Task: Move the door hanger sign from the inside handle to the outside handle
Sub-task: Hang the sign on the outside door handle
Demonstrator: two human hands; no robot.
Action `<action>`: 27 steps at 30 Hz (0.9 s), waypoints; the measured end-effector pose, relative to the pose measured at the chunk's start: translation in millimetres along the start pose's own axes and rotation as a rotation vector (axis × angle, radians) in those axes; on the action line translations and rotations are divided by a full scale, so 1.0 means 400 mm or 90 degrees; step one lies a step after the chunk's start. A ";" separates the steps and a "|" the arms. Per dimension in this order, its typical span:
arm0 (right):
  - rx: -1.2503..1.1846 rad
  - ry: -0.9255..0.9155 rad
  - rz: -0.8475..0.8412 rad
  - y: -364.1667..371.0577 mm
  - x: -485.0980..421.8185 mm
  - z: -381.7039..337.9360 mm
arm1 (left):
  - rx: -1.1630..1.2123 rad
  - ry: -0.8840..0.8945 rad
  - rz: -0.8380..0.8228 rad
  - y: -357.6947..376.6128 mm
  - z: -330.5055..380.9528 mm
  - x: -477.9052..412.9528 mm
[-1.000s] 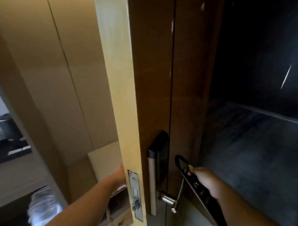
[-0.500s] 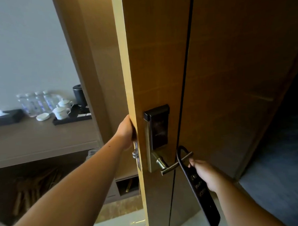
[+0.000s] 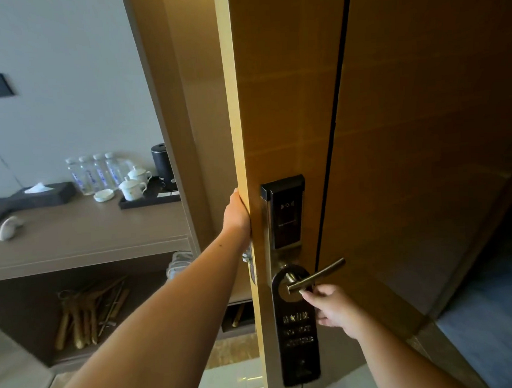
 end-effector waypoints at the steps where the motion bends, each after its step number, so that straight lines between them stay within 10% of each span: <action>1: -0.001 -0.006 0.008 0.003 0.000 0.001 | -0.002 0.005 -0.002 0.001 0.001 0.000; 17: -0.003 0.135 0.117 -0.102 0.089 0.067 | -0.102 -0.069 -0.258 0.054 -0.045 -0.012; 27: -0.244 0.138 0.483 -0.302 0.269 0.122 | -0.245 -0.153 -0.638 0.202 -0.089 0.050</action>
Point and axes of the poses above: each hand's wrist, its own x-axis away from the middle knuckle, its own y-axis out of the palm, z = x × y, the point moved 9 cm from there along -x, towards the middle knuckle, and after that the axes turned 6 degrees about -z, right-handed, at the moved point
